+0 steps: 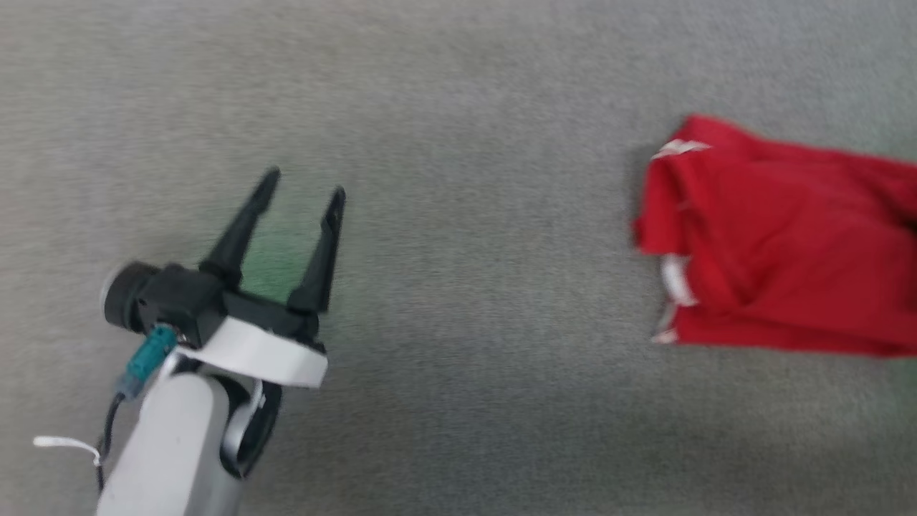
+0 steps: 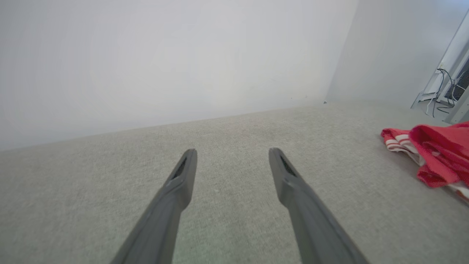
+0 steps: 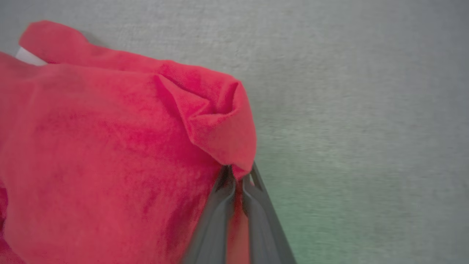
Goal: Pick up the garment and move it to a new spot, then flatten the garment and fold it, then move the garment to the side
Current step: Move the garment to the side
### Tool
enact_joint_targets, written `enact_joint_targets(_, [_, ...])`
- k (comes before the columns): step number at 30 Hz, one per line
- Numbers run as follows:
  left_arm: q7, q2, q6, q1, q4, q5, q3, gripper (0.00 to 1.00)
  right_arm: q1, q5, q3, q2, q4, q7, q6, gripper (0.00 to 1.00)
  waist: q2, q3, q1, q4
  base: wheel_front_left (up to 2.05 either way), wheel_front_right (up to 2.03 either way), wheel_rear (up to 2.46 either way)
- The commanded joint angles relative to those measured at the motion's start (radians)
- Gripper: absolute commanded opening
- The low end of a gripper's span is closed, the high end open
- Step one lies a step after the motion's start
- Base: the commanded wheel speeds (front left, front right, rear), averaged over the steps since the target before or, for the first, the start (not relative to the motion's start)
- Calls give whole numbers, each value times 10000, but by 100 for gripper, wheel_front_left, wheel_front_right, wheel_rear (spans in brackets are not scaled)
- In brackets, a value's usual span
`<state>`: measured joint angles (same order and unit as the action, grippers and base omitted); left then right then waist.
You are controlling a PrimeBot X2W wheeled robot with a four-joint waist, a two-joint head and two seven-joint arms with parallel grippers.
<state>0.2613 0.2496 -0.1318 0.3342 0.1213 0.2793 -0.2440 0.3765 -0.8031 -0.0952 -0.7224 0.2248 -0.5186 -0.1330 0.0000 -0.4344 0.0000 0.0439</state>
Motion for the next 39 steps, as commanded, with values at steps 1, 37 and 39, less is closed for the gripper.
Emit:
enact_joint_targets(1, [52, 232, 27, 428, -127, -173, -136, 100, 9, 215, 414, -259, 50, 148, 36, 0, 0, -507, 0, 566, 0, 0, 0])
enact_joint_targets(37, [53, 1422, 27, 5982, -552, -41, -2222, 100, 5400, 2677, 2571, -1414, 6769, 3282, 27, 48, 0, -3743, 0, 832, 0, 0, 0])
enact_joint_targets(39, [53, 1371, 27, 5834, -520, -81, -2132, 100, 5495, 2738, 2403, -1417, 6925, 3586, 27, 100, 0, -3593, 0, 818, 0, 0, 0])
